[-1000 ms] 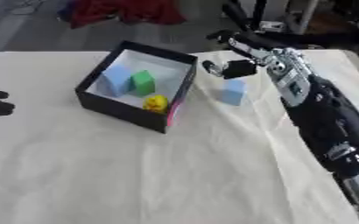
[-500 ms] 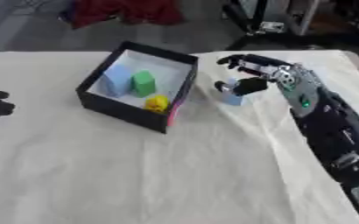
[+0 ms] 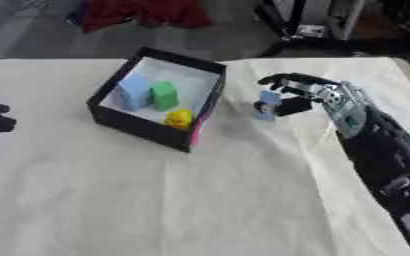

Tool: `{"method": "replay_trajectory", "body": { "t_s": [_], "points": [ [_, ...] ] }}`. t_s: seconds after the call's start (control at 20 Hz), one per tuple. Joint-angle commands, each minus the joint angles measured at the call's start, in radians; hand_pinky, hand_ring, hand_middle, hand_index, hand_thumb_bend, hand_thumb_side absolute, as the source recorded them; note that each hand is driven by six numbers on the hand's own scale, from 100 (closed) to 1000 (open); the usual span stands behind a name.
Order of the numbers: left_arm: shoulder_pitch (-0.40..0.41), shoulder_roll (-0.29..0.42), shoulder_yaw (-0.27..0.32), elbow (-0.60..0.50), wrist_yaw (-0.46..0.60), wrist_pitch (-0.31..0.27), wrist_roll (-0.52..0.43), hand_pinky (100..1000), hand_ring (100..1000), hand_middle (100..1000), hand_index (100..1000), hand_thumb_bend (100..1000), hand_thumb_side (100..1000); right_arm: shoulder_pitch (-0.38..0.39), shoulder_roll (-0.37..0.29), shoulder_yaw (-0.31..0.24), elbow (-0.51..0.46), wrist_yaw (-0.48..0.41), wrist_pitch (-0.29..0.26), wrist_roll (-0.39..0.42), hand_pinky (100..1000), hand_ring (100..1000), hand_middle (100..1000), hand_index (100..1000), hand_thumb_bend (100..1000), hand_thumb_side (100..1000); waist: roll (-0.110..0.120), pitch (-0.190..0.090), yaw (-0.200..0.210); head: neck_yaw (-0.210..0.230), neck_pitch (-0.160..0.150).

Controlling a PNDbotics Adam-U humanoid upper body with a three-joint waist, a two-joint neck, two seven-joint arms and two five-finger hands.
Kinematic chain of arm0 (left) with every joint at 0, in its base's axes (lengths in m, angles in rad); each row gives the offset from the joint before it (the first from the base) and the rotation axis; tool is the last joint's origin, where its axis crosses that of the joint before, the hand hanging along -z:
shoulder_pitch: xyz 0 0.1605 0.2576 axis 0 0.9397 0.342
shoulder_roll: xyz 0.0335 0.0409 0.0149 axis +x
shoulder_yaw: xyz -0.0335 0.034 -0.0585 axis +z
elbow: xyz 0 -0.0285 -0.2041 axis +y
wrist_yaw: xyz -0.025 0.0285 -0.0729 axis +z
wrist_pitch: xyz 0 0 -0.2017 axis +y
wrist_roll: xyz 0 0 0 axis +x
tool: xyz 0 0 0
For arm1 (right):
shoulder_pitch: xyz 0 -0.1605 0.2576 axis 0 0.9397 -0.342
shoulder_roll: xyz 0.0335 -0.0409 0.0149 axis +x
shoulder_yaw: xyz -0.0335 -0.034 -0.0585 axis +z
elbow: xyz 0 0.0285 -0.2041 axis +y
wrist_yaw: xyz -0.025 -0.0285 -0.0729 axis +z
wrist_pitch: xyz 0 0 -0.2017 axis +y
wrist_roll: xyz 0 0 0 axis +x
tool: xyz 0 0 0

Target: Pick up objects on the table and place them in the box.

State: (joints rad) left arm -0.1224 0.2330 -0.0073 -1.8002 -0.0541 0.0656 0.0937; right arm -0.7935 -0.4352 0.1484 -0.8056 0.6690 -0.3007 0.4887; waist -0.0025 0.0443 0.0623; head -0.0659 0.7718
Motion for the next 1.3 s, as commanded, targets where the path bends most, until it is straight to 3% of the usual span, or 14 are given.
{"method": "replay_trajectory", "body": {
  "t_s": [0.05, 0.4, 0.75, 0.95, 1.1, 1.15, 1.3],
  "points": [
    [-0.011, 0.012, 0.004, -0.018, -0.003, -0.002, -0.002, 673, 593, 618, 843, 908, 662, -0.029, -0.010, -0.020, 0.024, 0.037, 0.004, -0.037, 906, 936, 964, 986, 252, 682, 0.003, -0.022, 0.003, -0.006, -0.002],
    [-0.015, 0.008, 0.003, -0.018, -0.002, -0.003, -0.003, 673, 593, 618, 843, 908, 662, -0.040, -0.005, -0.038, 0.075, 0.112, 0.004, -0.124, 906, 934, 958, 984, 263, 669, 0.006, -0.019, 0.009, -0.010, -0.002],
    [-0.017, 0.007, 0.002, -0.018, -0.002, -0.003, -0.004, 673, 593, 618, 843, 908, 662, -0.044, 0.002, -0.048, 0.123, 0.168, 0.005, -0.151, 904, 931, 953, 984, 252, 655, 0.008, -0.017, 0.012, -0.013, -0.002],
    [-0.018, 0.006, 0.001, -0.018, -0.002, -0.002, -0.004, 673, 593, 618, 843, 907, 662, -0.044, 0.005, -0.051, 0.134, 0.198, 0.004, -0.167, 894, 913, 911, 969, 116, 481, 0.009, -0.016, 0.014, -0.014, -0.002],
    [-0.018, 0.005, 0.001, -0.019, -0.001, -0.003, -0.004, 673, 593, 618, 843, 907, 662, -0.044, 0.008, -0.053, 0.139, 0.215, 0.002, -0.182, 894, 913, 911, 969, 116, 481, 0.010, -0.016, 0.015, -0.015, -0.002],
    [-0.018, 0.005, 0.001, -0.019, -0.001, -0.003, -0.004, 673, 593, 618, 843, 907, 663, -0.044, 0.007, -0.053, 0.139, 0.219, 0.003, -0.185, 875, 879, 808, 914, 100, 274, 0.010, -0.016, 0.015, -0.015, -0.002],
    [-0.020, 0.004, 0.001, -0.019, -0.001, -0.002, -0.004, 673, 593, 618, 843, 906, 663, -0.044, 0.010, -0.056, 0.128, 0.247, 0.021, -0.223, 849, 843, 688, 822, 100, 116, 0.012, -0.015, 0.017, -0.017, -0.002]
  ]
}}
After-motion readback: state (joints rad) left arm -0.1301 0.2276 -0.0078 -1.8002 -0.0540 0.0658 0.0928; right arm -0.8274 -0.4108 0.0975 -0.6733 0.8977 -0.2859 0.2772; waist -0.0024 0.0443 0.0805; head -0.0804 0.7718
